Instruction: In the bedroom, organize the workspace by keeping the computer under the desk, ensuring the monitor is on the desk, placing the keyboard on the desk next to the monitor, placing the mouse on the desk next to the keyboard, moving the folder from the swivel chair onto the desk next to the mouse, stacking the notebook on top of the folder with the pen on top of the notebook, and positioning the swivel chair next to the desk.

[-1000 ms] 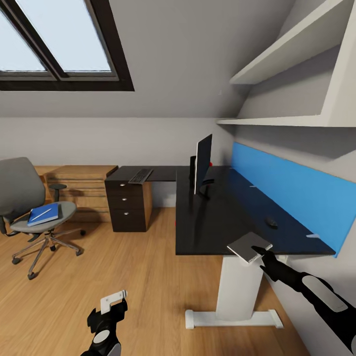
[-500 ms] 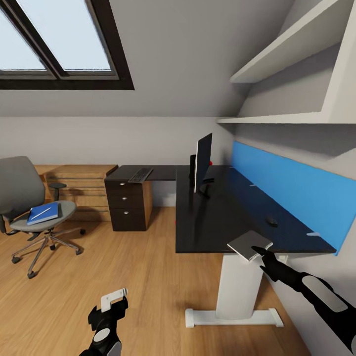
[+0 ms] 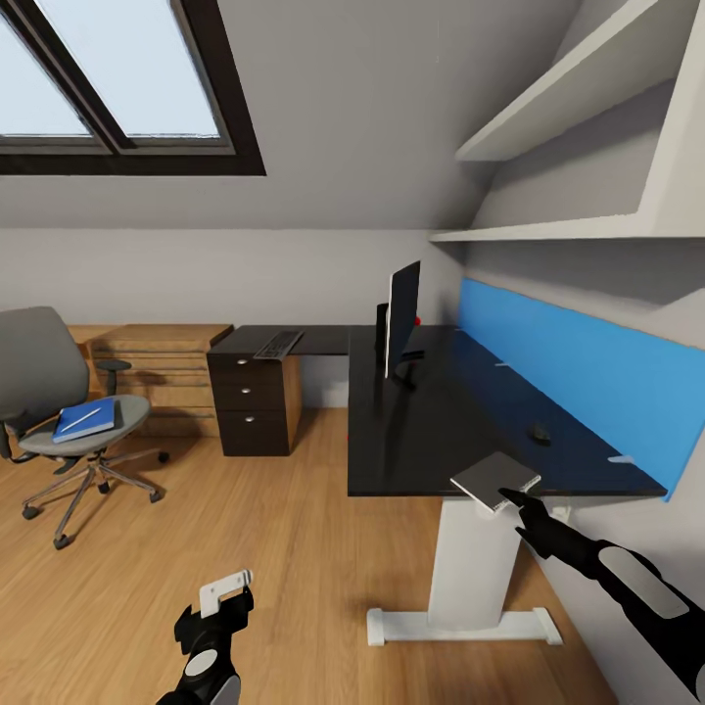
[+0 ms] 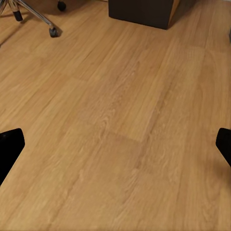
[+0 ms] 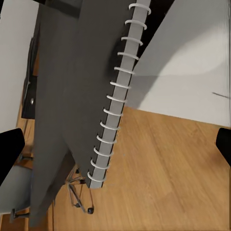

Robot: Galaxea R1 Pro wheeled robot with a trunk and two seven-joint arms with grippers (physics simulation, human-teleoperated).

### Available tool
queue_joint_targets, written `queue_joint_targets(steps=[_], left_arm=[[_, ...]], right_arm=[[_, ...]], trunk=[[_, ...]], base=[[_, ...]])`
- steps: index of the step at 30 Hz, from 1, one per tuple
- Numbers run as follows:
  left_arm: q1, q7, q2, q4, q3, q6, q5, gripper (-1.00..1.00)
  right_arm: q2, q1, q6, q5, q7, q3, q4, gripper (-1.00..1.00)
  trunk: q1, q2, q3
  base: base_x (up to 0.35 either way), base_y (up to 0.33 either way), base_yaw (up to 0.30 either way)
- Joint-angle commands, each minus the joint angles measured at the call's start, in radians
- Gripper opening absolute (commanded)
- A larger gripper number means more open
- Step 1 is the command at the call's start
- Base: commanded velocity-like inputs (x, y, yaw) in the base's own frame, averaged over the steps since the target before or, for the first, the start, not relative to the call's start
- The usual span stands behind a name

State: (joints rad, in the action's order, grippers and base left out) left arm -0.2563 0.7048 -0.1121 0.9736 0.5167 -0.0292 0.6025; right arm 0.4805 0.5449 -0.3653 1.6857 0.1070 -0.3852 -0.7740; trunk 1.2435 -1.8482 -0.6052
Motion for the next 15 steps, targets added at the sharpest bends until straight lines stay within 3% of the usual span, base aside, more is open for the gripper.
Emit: queue_joint_targets(steps=[1, 11, 15], left_arm=[[-0.001, 0.007, -0.001, 0.001, 0.005, -0.003, 0.008, 1.00], [-0.001, 0.007, -0.002, 0.001, 0.005, -0.003, 0.008, 1.00], [-0.001, 0.007, -0.002, -0.001, 0.006, -0.003, 0.007, 1.00]], right_arm=[[0.001, 0.001, 0.000, 0.005, 0.003, -0.003, 0.003, 1.00], [0.001, 0.001, 0.000, 0.005, 0.003, 0.001, 0.006, 1.00], [0.001, 0.001, 0.000, 0.005, 0.003, 0.004, 0.007, 1.00]], trunk=[[0.000, -0.001, -0.001], [0.000, -0.001, -0.001], [0.000, -0.001, -0.001]], base=[[0.000, 0.000, 0.000], [0.001, 0.000, 0.000], [0.137, 0.015, 0.000]])
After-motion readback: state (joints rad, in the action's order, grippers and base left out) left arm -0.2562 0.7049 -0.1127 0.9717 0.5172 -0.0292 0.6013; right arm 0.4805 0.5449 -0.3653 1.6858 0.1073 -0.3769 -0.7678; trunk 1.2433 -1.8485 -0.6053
